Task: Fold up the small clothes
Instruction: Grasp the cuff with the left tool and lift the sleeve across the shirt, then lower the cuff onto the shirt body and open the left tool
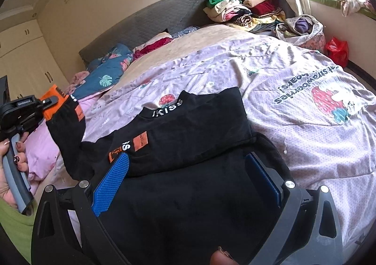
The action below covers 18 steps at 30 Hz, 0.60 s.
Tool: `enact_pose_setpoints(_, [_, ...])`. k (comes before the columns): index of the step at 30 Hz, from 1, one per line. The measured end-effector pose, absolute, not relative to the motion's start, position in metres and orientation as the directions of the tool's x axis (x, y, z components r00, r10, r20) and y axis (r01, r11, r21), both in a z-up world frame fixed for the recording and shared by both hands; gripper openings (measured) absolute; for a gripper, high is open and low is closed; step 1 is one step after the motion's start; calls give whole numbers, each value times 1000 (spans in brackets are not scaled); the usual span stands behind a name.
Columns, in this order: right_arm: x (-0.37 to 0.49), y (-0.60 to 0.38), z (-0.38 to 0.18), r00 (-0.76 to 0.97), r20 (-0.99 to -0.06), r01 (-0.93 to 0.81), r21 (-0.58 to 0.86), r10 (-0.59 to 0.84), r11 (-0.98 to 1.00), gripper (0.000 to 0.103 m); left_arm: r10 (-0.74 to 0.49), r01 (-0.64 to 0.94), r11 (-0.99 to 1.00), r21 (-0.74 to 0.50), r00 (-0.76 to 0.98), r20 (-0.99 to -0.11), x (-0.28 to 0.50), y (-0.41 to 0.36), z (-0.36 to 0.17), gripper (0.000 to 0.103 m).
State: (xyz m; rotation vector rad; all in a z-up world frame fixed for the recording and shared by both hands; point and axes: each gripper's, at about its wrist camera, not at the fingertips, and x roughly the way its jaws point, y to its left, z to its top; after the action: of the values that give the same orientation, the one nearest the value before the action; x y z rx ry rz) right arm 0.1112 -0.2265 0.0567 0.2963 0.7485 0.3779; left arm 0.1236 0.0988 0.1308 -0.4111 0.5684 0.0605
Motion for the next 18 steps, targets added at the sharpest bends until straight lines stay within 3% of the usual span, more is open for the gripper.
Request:
enact_pose_setpoints(6, [136,-222,70,641,-614,-264,386,460,884,98,-85,-132,926,-353,839,-538,139,75,132,3])
enact_pose_setpoints(11, [155,-214,91,670,-606,-333,270,428,904,98,-102,-117,929,-351,831,-546,151,59,128,3])
enact_pose_setpoints(18, [161,-221,68,635,-611,-375,291,473,880,98,-125,-98,937,-336,804,-582,167,27,110,3])
